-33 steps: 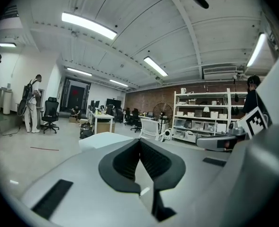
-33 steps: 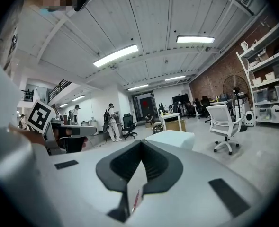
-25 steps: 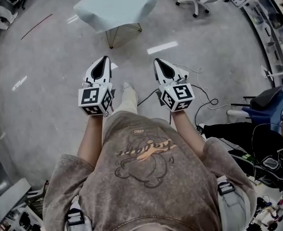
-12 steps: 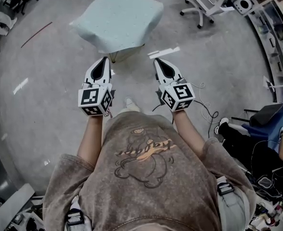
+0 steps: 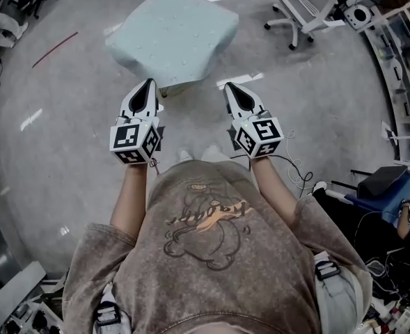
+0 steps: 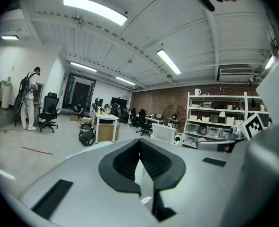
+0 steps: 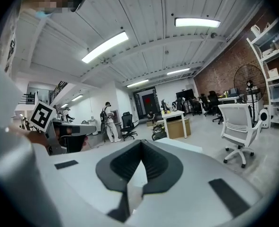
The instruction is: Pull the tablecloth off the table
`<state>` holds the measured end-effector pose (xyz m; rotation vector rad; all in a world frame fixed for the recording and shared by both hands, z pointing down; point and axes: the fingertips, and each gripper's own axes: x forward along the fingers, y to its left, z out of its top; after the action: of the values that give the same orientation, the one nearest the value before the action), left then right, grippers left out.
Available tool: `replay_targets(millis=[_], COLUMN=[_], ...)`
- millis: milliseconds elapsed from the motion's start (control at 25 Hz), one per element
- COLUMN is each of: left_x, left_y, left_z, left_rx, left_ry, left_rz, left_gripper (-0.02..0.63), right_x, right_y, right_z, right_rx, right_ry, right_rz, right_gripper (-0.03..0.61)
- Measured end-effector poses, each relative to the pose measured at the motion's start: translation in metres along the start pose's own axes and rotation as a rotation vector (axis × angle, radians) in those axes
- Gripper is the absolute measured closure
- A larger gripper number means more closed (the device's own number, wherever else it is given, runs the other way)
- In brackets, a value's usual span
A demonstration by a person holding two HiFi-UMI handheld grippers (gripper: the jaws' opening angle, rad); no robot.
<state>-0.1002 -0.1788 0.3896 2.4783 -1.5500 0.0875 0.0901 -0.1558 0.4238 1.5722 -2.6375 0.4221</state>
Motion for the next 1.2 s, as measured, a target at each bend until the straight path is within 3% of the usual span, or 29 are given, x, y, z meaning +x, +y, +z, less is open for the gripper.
replay_targets(millis=[320,760,880,1040,1200], left_x=[0.025,0.025,0.024,0.026,0.030], left_y=[-0.002,-0.004,-0.003,-0.005,-0.004], left_z=[0.011,0.012,0.010,0.005,-0.001], left_rx=[-0.033,-0.044,-0.057,-0.080,-0.091], left_ry=[-0.019,-0.028,-0.033,-0.021,-0.002], left_rz=[0.035,0.055,0.056,0.045,0.042], left_gripper=[0.595,0.592,0.591,0.497,0.403], right_x=[0.020,0.035,0.039,0.043,0.049], right_y=[-0.026,-0.021,-0.014,-0.008,-0.006], right_z=[0.023,0.027,0.023,0.019,0.014], right_rx=[-0.004,-0.012,-0.020,-0.058,-0.056], right_ry=[-0.012,-0.024,-0.008,0.008,0.026], right_rz=[0.033,0.107,0.132,0.169,0.189], right_gripper=[0.572,0.575,0.533,0.477,0.382])
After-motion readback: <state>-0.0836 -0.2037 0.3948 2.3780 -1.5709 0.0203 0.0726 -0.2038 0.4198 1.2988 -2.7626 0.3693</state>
